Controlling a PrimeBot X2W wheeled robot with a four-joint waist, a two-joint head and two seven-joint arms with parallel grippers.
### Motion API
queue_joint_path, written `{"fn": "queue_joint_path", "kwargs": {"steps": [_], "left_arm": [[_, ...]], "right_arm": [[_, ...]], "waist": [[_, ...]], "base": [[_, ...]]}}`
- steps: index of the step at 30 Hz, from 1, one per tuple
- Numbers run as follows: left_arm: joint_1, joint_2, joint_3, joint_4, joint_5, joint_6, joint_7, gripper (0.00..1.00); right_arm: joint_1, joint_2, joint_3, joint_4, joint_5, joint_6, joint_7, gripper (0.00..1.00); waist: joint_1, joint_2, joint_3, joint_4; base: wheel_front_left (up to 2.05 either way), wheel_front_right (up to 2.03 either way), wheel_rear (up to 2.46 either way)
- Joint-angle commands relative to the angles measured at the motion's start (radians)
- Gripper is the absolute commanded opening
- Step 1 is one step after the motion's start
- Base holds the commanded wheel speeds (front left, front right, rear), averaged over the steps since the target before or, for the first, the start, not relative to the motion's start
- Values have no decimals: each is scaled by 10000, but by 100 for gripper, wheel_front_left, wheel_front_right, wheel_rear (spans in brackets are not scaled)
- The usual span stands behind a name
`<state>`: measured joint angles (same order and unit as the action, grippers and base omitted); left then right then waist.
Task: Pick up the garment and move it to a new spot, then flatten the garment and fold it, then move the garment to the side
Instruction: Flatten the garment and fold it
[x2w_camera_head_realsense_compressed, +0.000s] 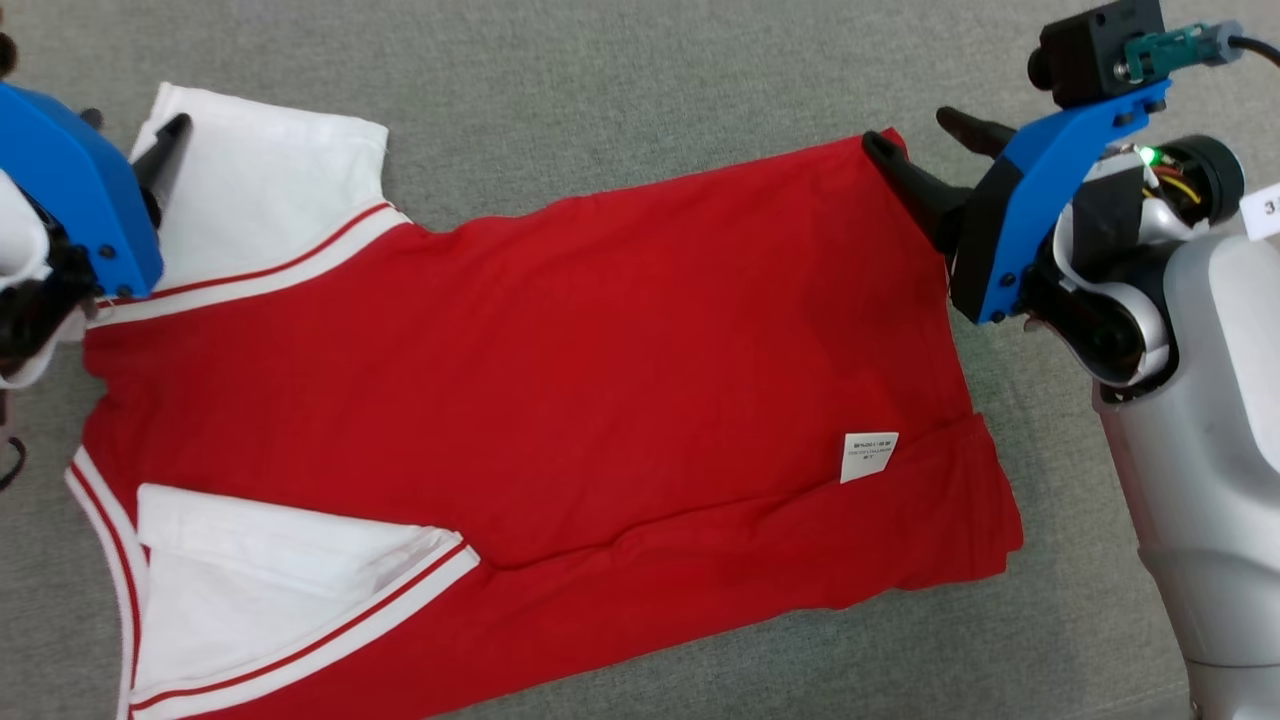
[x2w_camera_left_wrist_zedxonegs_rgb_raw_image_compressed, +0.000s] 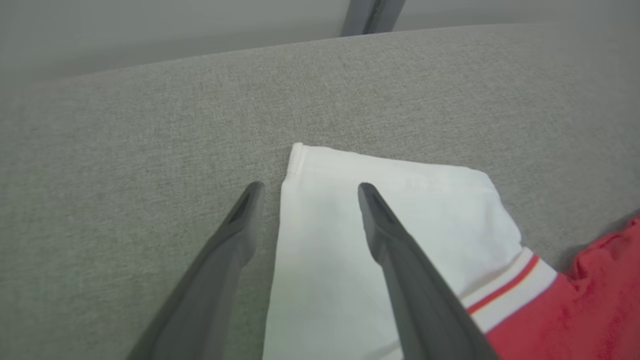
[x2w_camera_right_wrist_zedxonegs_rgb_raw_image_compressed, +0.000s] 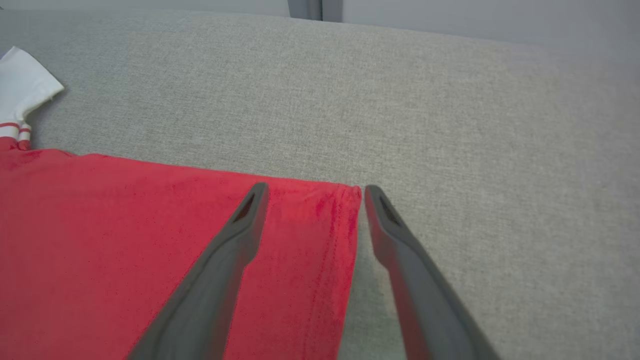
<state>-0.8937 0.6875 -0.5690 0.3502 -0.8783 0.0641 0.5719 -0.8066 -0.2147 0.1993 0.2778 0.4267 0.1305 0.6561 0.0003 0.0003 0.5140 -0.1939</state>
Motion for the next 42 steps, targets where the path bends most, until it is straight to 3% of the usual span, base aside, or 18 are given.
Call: {"fn": "queue_joint_path", "kwargs": {"steps": [1,16,17,18,19,28,42], "left_arm": [[-225,86,-23,21,84,8,81,100],[-518,780,-258,425,534,274,752,100],[-441,757,-263,459,435,290,852,71],[-347,719,-302,470,333,276,1025,9],[-248,686,-370,452,228,224,1218,0],[-102,447,-353,83,-10,130,1084,0],[-157,-94,-279,3,-270,49,588,0]], "right_arm": [[-237,-79,85,73,108,5,-127,100],[-800,-326,1020,563,859,5,-994,100],[-804,-350,1052,576,883,5,-1029,100],[-801,-388,1090,590,937,5,-1049,100],[-793,-445,1114,600,964,5,-1051,100],[-982,-664,1169,899,643,5,-525,100],[-1841,-166,1679,2720,-118,8,258,97]], "waist": [[-3,-3,108,-30],[-3,-3,959,-694],[-3,-3,977,-701],[-3,-3,986,-696],[-3,-3,982,-680],[-3,-3,794,-391],[-3,-3,960,209]], "base": [[0,0,0],[0,0,0],[0,0,0],[0,0,0],[0,0,0],[0,0,0],[0,0,0]]}}
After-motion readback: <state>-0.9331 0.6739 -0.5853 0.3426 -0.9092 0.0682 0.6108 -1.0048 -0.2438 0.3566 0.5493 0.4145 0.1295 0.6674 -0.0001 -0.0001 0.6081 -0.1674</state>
